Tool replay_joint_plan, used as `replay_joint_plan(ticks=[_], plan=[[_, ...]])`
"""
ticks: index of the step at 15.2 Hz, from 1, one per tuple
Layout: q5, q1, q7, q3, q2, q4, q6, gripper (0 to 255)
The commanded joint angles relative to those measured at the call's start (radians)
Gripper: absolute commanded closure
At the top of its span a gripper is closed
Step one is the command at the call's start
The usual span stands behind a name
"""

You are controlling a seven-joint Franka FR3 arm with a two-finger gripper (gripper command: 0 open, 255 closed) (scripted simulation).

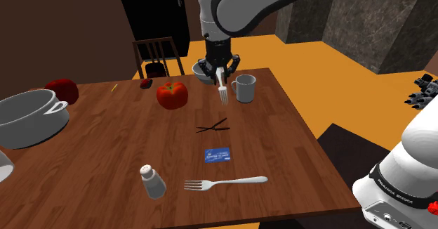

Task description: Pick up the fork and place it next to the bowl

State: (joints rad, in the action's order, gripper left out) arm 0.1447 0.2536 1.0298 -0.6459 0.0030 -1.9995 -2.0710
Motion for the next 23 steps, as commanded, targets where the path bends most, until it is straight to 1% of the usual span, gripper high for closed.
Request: replay_joint_plan(ticks=[1, 4, 7, 11, 12, 13, 23], plan=[[0.057, -0.001, 0.021, -0.001, 0.085, 0.088, 0.024, 255], [0.144, -0.029, 0.051, 0.009, 0.225, 0.245, 0.073, 255], [0.216, -0.077, 0.064, 0.03, 0.365, 0.422, 0.136, 255], [0.294, -0.166, 0.051, 0.068, 0.56, 0.709, 0.242, 255], [0.311, -0.194, 0.041, 0.08, 0.614, 0.797, 0.275, 255], [0.329, -0.23, 0.026, 0.094, 0.681, 0.91, 0.318, 255], [0.341, -0.205, 0.057, 0.102, 0.688, 0.782, 0.192, 255]])
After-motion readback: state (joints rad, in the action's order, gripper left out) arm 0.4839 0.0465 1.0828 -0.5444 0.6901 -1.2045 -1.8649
